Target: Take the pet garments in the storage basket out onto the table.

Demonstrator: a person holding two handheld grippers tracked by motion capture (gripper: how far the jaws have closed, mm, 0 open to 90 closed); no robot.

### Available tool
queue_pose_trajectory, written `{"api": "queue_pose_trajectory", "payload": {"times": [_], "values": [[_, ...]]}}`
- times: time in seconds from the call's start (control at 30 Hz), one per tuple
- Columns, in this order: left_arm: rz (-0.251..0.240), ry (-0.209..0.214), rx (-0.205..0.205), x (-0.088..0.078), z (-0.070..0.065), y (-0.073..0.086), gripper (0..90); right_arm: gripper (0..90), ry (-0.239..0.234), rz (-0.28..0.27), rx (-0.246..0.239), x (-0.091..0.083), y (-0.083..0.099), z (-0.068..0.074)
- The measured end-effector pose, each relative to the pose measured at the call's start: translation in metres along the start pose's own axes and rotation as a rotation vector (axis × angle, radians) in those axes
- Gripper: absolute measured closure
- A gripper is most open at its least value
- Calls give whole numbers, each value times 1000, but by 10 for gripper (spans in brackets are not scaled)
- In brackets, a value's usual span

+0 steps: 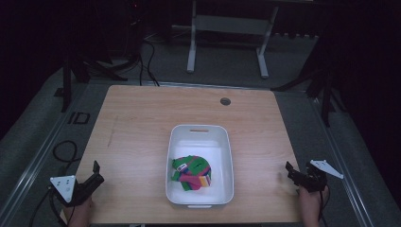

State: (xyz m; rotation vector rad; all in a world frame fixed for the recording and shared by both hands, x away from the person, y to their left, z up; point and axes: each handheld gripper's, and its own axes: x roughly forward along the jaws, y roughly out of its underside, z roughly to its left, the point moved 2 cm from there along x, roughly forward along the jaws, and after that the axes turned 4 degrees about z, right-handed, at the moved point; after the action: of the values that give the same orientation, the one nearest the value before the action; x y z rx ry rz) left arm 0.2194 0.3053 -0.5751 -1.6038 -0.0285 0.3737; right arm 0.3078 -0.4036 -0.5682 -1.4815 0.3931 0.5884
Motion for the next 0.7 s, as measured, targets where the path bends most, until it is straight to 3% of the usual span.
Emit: {"api": "queue_pose_trajectory", "payload": {"times": [0.03, 0.1, 0.13, 0.17, 0.3, 0.37, 0.47, 0.67, 0.7], "values": [[0, 1, 0, 0, 0, 0, 18, 136, -62, 17, -4, 1, 0, -2], [3, 2, 0, 0, 0, 0, 18, 136, -136, 42, -12, 2, 0, -4], [3, 2, 0, 0, 0, 0, 18, 136, -136, 42, -12, 2, 0, -4], [3, 2, -1, 0, 0, 0, 18, 136, -205, 65, -29, 2, 1, -5], [6, 3, -3, 0, 0, 0, 19, 137, -261, 90, -74, 1, 2, -7], [6, 4, -5, 0, 1, 0, 19, 137, -315, 105, -120, 1, 2, -8], [8, 6, -6, 0, 1, 0, 18, 137, -396, 128, -227, 0, 2, -5], [8, 7, -10, 0, 1, 0, 18, 137, -532, 181, -373, 2, -5, 13], [9, 6, -9, 0, 1, 0, 18, 137, -532, 181, -373, 2, -5, 13]]}}
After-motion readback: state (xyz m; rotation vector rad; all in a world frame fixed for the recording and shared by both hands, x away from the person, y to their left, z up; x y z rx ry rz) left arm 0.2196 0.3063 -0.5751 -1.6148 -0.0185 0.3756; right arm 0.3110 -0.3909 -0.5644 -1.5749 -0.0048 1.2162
